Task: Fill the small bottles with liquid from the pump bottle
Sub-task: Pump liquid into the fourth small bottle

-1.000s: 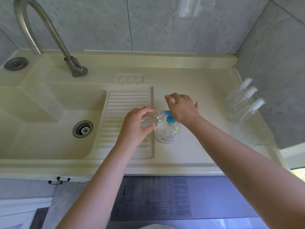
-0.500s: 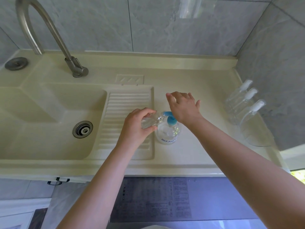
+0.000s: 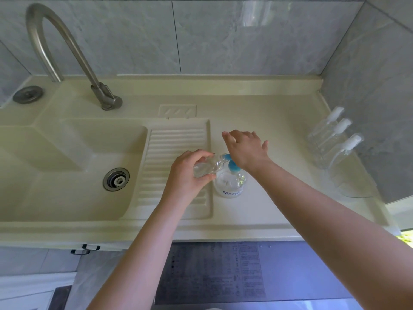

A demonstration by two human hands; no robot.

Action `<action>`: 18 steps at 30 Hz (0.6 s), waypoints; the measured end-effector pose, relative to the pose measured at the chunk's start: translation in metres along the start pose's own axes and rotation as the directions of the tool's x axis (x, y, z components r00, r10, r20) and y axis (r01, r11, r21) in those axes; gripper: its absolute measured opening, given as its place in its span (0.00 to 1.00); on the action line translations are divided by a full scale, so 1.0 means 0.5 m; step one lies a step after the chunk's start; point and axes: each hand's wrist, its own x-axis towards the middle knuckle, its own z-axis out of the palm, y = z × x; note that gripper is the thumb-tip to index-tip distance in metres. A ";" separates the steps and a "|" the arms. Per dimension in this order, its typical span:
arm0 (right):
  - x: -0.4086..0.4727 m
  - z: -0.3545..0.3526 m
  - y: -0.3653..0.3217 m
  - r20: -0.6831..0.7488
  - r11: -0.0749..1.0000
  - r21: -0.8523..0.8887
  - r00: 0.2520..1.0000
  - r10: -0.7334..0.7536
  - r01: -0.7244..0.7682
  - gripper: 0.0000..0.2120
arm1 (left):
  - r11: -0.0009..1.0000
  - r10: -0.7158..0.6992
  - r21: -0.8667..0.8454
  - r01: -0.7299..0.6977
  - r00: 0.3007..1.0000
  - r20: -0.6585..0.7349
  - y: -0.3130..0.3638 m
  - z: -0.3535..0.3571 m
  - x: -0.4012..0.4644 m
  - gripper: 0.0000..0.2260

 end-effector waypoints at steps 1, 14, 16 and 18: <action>-0.001 0.005 0.001 -0.001 1.000 -0.014 1.000 0.003 -0.003 0.23 | 1.000 0.002 0.006 -0.002 1.000 0.000 0.000 0.000 0.001 0.19; -0.003 -0.006 0.008 -0.010 0.990 0.137 1.000 0.027 -0.025 0.24 | 1.000 0.005 0.031 -0.006 1.000 0.018 0.000 -0.001 0.005 0.19; 0.002 -0.009 0.010 -0.030 0.993 0.116 0.999 0.023 -0.019 0.24 | 0.999 0.008 0.031 -0.008 1.000 0.020 -0.001 -0.001 0.006 0.19; 0.007 -0.005 0.017 -0.027 0.995 0.092 0.999 0.036 -0.034 0.23 | 1.000 0.014 0.025 -0.014 1.000 0.018 -0.002 0.000 0.007 0.19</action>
